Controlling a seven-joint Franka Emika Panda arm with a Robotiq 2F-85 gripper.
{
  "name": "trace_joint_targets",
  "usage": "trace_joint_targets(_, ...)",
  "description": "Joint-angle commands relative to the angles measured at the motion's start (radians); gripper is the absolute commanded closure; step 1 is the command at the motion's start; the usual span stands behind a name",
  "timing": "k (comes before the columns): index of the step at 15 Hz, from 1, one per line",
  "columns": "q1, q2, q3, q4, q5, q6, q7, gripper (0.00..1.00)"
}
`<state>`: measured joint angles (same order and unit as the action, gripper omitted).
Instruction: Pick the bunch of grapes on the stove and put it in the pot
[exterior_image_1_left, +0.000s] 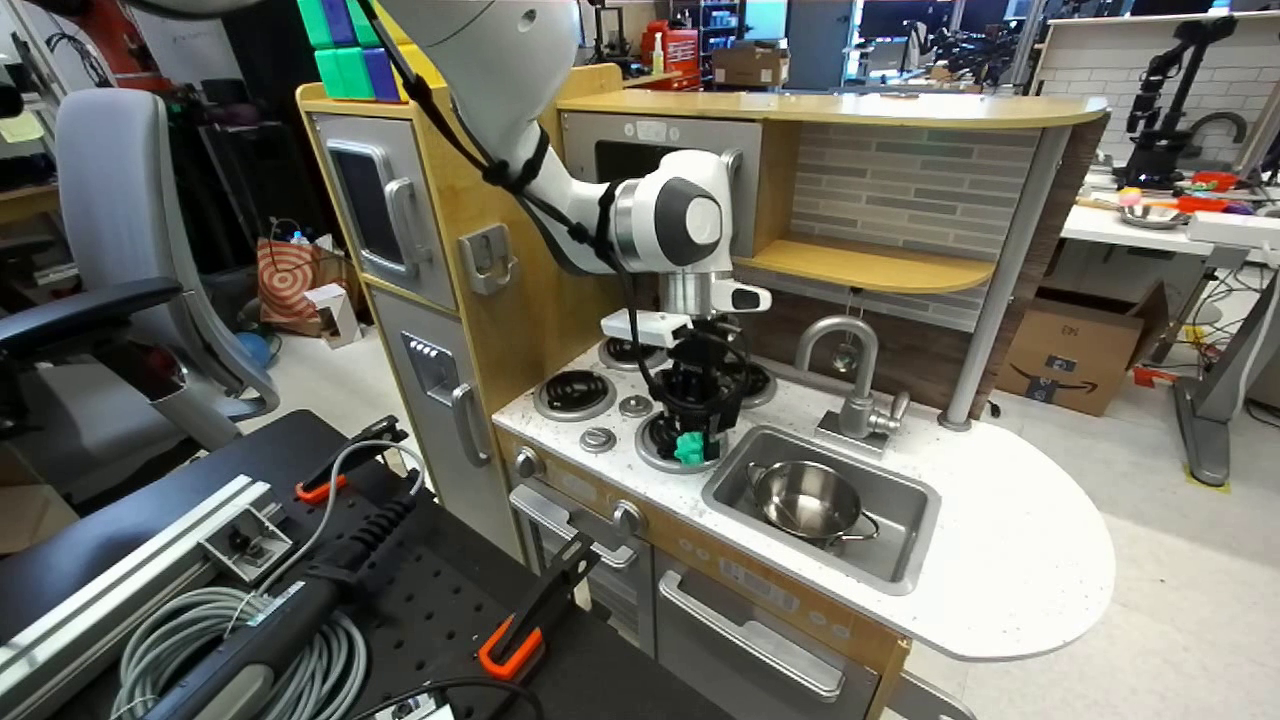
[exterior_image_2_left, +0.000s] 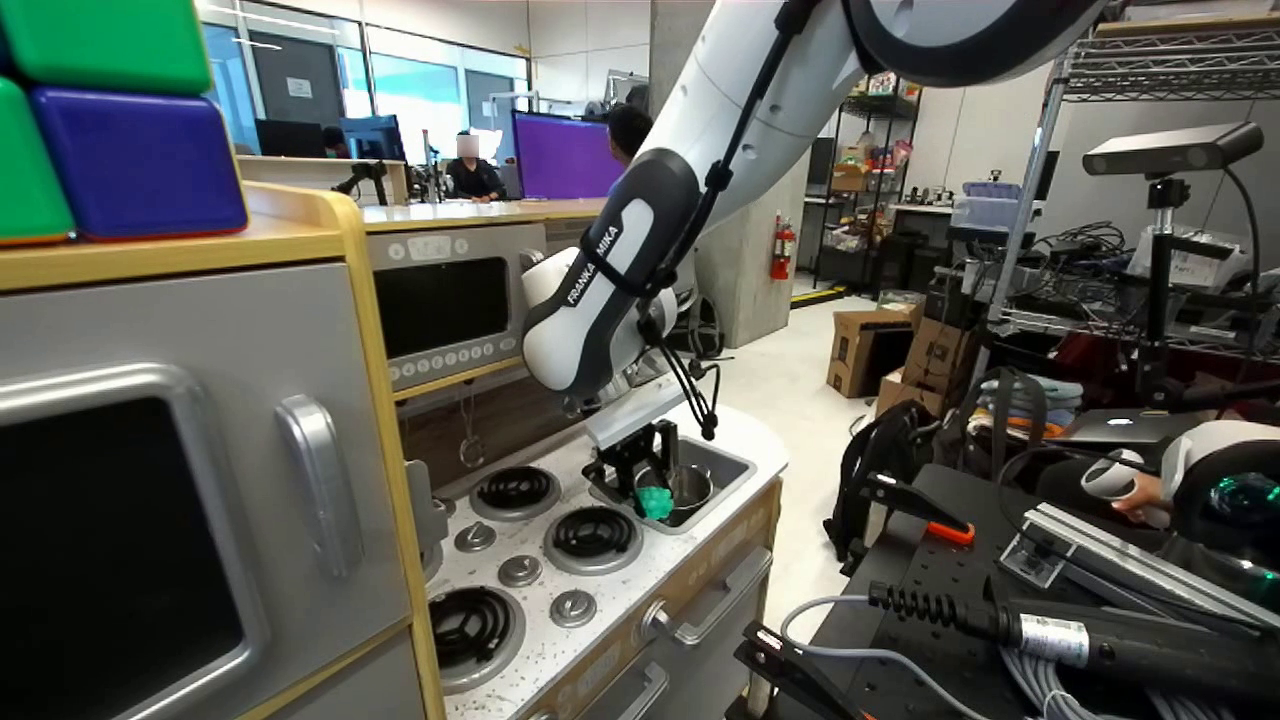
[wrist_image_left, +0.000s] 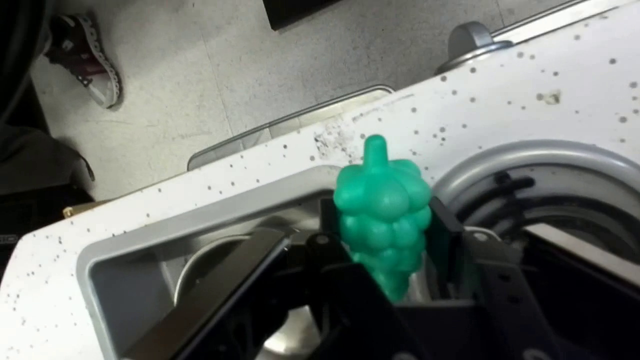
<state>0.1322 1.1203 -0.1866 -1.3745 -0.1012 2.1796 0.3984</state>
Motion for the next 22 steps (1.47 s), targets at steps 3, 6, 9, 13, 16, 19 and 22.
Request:
trace_joint_targets(3, -0.132, -0.068, 0.031, -0.07, 0.119, -0.042, -0.01, 0.81)
trace_joint_targets(6, -0.184, -0.061, 0.039, -0.049, 0.183, -0.058, -0.007, 0.81)
trace_joint_targets(9, -0.217, -0.062, 0.05, -0.038, 0.228, -0.073, -0.005, 0.81)
trace_joint_targets(13, -0.243, -0.077, 0.059, -0.03, 0.282, -0.065, 0.005, 0.81)
trace_joint_targets(16, -0.245, -0.103, 0.043, -0.053, 0.293, -0.016, 0.017, 0.81)
trace_joint_targets(19, -0.246, -0.11, 0.023, -0.05, 0.281, -0.002, 0.045, 0.81)
trace_joint_targets(22, -0.227, -0.089, -0.011, -0.02, 0.258, 0.018, 0.1, 0.81)
